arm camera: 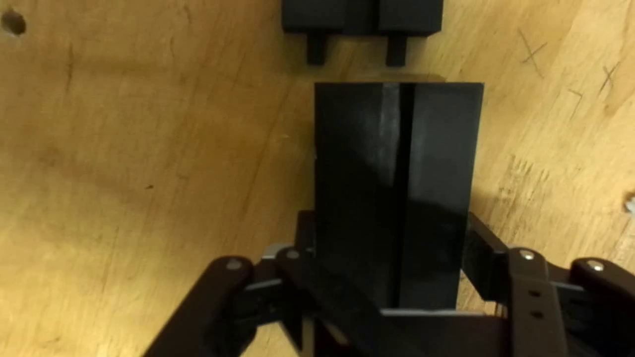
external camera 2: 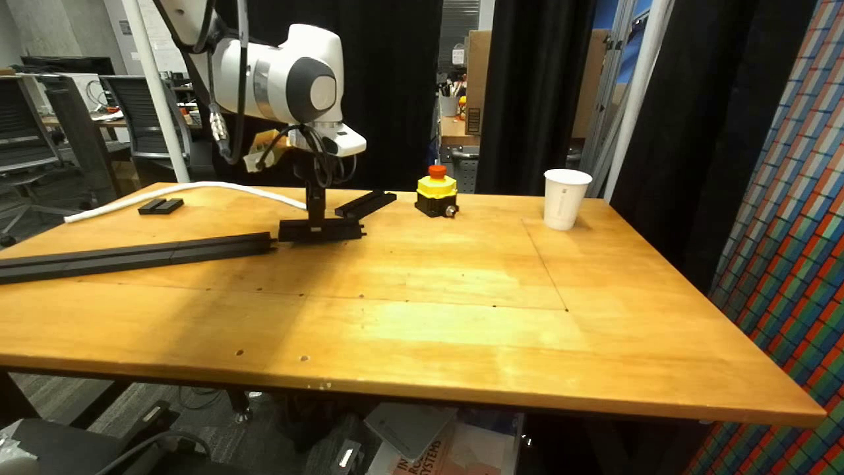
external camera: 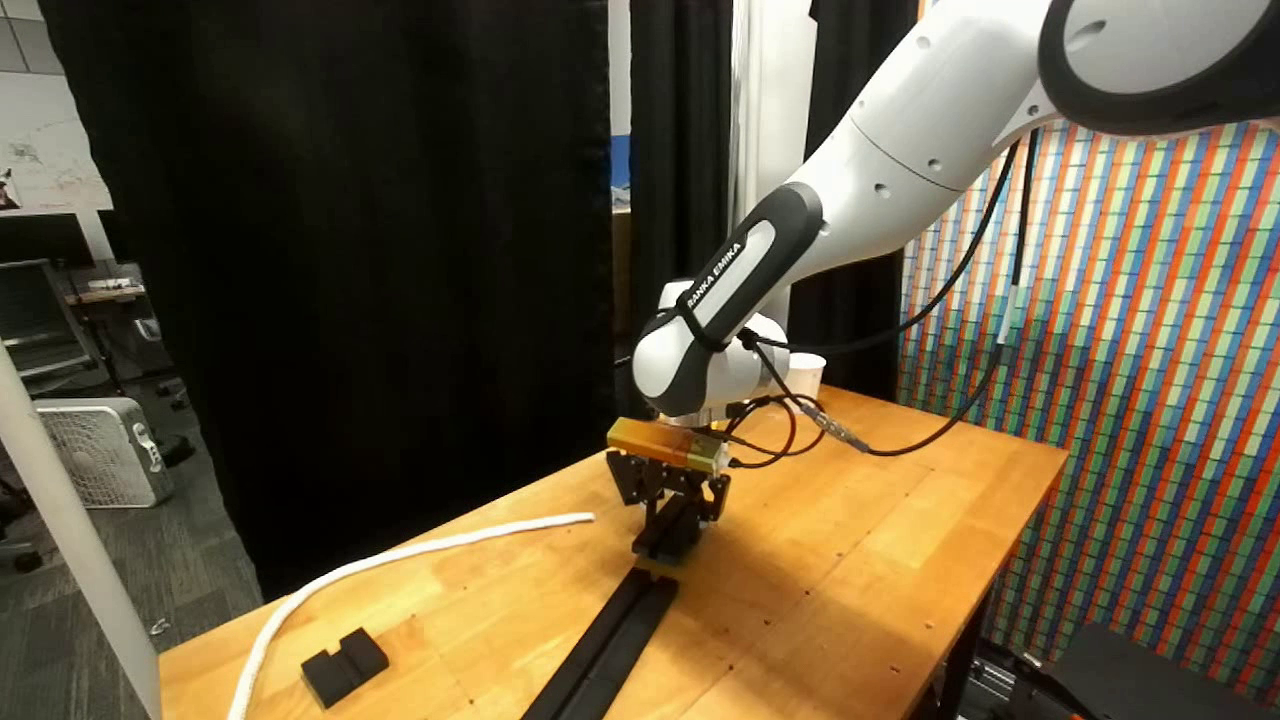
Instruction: Connect the four black pieces together
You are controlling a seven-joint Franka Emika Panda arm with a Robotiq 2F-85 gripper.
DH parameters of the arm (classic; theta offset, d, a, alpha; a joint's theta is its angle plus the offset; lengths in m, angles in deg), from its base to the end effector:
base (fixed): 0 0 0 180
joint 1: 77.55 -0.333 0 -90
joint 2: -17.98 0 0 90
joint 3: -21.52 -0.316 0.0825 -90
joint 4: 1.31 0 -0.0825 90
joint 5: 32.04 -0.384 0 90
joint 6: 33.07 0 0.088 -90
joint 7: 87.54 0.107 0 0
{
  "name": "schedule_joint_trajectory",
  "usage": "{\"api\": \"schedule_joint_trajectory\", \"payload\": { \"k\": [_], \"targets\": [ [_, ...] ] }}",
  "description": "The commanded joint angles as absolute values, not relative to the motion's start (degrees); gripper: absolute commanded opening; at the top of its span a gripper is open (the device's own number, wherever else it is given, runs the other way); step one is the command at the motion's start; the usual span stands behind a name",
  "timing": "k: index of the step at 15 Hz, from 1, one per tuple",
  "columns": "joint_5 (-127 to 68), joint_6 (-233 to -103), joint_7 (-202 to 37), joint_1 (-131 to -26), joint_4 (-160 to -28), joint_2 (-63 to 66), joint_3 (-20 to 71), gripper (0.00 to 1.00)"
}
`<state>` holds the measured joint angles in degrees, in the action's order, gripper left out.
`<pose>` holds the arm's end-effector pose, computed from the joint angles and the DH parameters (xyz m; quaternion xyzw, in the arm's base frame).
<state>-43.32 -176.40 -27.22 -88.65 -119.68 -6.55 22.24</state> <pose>0.5829 0.1055 0.2233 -0.8694 0.4909 0.0294 0.0483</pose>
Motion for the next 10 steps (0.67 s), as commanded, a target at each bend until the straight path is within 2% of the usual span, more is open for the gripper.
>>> {"api": "schedule_joint_trajectory", "payload": {
  "k": [1, 10],
  "targets": [
    [-41.6, -174.5, -24.9, -89.6, -118.2, -7.0, 22.4, 0.45],
    [-38.4, -173.7, -19.4, -90.9, -120.1, -6.0, 22.9, 0.45]
  ]
}}
